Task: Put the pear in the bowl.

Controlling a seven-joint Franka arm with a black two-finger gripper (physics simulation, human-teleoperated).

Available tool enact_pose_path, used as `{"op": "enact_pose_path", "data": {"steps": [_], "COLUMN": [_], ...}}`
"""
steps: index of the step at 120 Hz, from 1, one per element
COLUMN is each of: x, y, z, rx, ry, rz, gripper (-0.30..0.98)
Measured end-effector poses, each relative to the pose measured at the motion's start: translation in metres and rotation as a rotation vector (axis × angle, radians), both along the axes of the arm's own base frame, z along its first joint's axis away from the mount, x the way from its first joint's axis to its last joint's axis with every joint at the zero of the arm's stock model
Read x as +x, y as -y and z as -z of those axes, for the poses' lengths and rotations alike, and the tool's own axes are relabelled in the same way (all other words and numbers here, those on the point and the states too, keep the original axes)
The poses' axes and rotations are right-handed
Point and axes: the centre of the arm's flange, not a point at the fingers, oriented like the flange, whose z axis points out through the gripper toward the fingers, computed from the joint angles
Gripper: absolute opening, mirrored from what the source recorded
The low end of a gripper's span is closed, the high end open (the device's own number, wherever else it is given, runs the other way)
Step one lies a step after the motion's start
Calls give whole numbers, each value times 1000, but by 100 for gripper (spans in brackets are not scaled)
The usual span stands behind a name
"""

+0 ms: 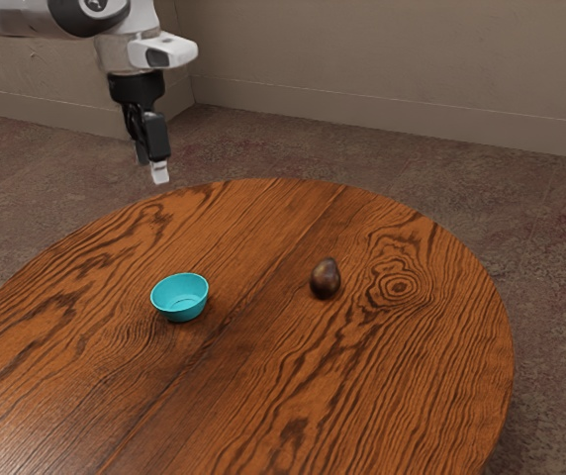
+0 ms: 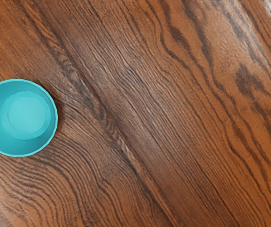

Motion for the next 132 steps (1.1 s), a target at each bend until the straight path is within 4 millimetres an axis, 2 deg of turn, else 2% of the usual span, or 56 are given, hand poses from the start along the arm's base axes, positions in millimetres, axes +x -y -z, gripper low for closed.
{"op": "enact_pose_path", "data": {"steps": [34, 43, 54, 71, 90, 100, 107, 114, 121, 132], "x": [8, 18, 52, 116, 183, 198, 203, 205, 206, 209], "y": [-1, 2, 27, 45, 62, 66, 68, 68, 68, 69], "z": [-1, 10, 52, 155, 209, 251, 294, 324, 339, 350], "rx": [-19, -45, -68, -189, -258, -279, -315, -348, -366, -379], "ry": [52, 53, 78, 155, 334, 358, 343, 335, 345, 371], "rz": [108, 129, 181, 201, 251, 267, 256, 242, 238, 242], "gripper": [69, 69, 69, 68, 69, 69, 69, 69, 69, 69]}}
